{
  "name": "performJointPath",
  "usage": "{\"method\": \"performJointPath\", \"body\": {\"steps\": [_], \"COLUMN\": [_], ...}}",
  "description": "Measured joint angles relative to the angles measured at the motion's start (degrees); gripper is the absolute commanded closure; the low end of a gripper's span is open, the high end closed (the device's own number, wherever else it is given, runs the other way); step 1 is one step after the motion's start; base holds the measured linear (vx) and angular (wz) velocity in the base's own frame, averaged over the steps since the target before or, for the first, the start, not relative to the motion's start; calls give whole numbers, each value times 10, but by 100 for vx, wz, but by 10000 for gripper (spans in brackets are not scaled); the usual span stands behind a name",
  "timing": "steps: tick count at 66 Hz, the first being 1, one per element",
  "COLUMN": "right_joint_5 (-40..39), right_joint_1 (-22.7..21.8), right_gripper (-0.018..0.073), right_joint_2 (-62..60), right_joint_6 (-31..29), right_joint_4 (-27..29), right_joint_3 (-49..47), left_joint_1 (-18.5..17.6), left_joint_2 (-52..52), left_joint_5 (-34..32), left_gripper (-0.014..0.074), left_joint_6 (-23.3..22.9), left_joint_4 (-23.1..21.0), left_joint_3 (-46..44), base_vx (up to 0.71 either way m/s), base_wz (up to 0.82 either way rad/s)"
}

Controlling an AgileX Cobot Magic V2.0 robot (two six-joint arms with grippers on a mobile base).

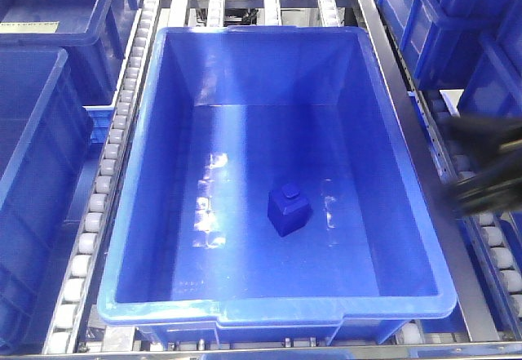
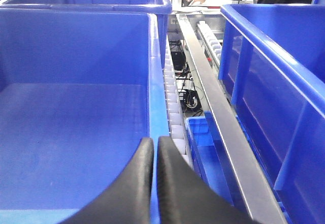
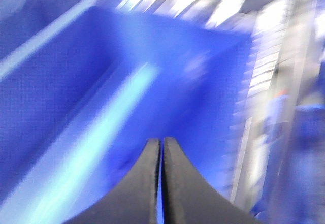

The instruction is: Pour parts from conveyor to right shelf

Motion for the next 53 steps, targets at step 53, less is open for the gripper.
{"method": "performJointPath", "body": {"steps": [53], "right_joint_5": [-27], "right_joint_1": [-187], "right_gripper": [568], "right_joint_2": [-439], "right_joint_6": [11], "right_joint_4": [94], "right_joint_3": [369], "left_joint_1": [0], "left_joint_2": [0], "left_joint_5": [0], "left_gripper": [602], "left_joint_6": [0], "left_joint_4": [0], "left_joint_3": [0], "base_vx": [0], "base_wz": [0]}}
